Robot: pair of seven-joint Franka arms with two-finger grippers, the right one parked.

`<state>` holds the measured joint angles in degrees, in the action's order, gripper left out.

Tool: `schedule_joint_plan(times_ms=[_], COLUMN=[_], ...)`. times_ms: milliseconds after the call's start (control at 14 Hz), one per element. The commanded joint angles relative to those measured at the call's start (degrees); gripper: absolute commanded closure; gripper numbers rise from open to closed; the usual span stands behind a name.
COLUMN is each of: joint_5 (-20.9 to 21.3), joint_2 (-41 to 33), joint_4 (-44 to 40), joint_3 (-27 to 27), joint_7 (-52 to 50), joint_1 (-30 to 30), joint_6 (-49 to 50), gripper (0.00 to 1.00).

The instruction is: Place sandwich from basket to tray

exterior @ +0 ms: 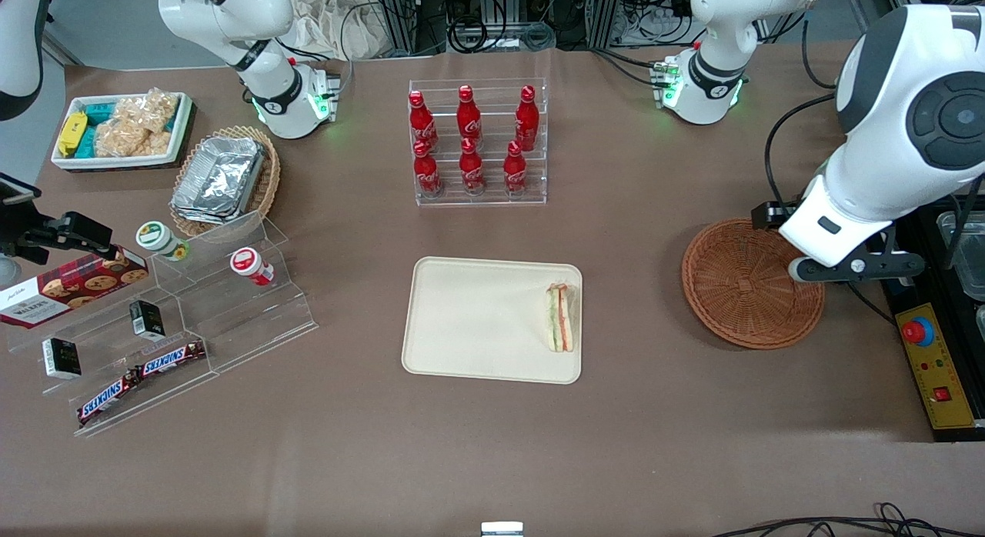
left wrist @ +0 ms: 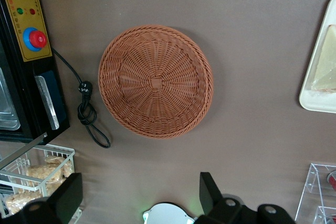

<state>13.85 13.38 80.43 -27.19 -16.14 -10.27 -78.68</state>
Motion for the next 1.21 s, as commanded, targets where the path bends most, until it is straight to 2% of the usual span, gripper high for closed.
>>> schedule_joint_plan(times_ms=[0,143,357,571,1143], joint_5=[-3.9,-6.1,-8.5,-8.7,-8.6], joint_2=[-1.9,-2.2,-2.1,-1.0,0.5], joint_4=[1.3,1.5,1.6,1.1,0.4], joint_3=[11.7,21.0,26.3,27.5,25.4], joint_7=[2.5,6.3,14.5,19.7,19.3], joint_1=[7.0,13.4,14.3,13.4,10.3], joint_6=[-0.1,-0.2,-1.1,-3.7,-3.8], gripper=[0.01,0.01,0.01,0.01,0.01])
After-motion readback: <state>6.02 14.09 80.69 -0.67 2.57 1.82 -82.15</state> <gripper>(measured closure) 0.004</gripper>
